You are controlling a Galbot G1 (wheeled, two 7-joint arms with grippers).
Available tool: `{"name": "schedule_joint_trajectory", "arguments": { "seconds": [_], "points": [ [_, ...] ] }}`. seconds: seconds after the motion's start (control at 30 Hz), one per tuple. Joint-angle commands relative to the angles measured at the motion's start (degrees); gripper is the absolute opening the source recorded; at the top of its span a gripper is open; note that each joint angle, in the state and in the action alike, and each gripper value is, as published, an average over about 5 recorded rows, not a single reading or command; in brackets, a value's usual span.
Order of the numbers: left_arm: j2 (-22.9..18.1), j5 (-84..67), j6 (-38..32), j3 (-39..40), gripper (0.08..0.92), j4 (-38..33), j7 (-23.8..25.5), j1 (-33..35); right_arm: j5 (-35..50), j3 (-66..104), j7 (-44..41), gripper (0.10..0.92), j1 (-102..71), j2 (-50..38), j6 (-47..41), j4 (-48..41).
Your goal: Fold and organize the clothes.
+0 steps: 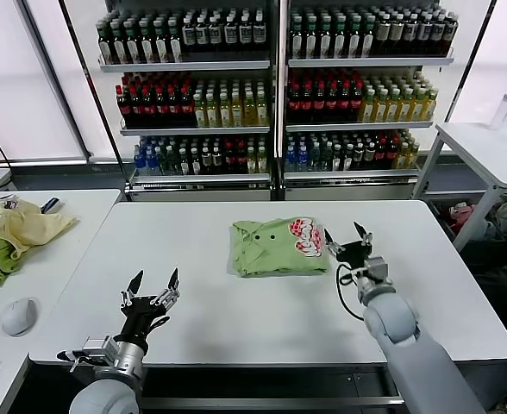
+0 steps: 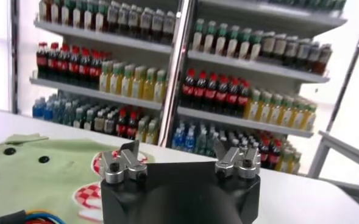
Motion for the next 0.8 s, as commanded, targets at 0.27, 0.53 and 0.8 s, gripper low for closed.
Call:
{"name": "schedule_joint_trajectory", "arguments": {
  "seconds": [0.27, 0.53, 0.8],
  "points": [
    [-1.52, 5.88, -2.46, -0.31, 0.823, -4.58, 1.15, 3.58, -4.75, 13.99, 0.55, 0.823, -26.32, 0.30, 8.20, 24.30],
    [-2.47, 8.07, -3.34, -0.78, 0.823, -6.22, 1.44, 5.20, -4.11, 13.34, 1.96, 0.823, -25.24, 0.59, 7.08, 24.98],
    [-3.49, 9.67, -4.97, -1.62, 0.823, -7.09, 2.94, 6.79, -4.00, 13.04, 2.10, 0.823, -25.29, 0.38, 6.68, 25.78]
  ]
}}
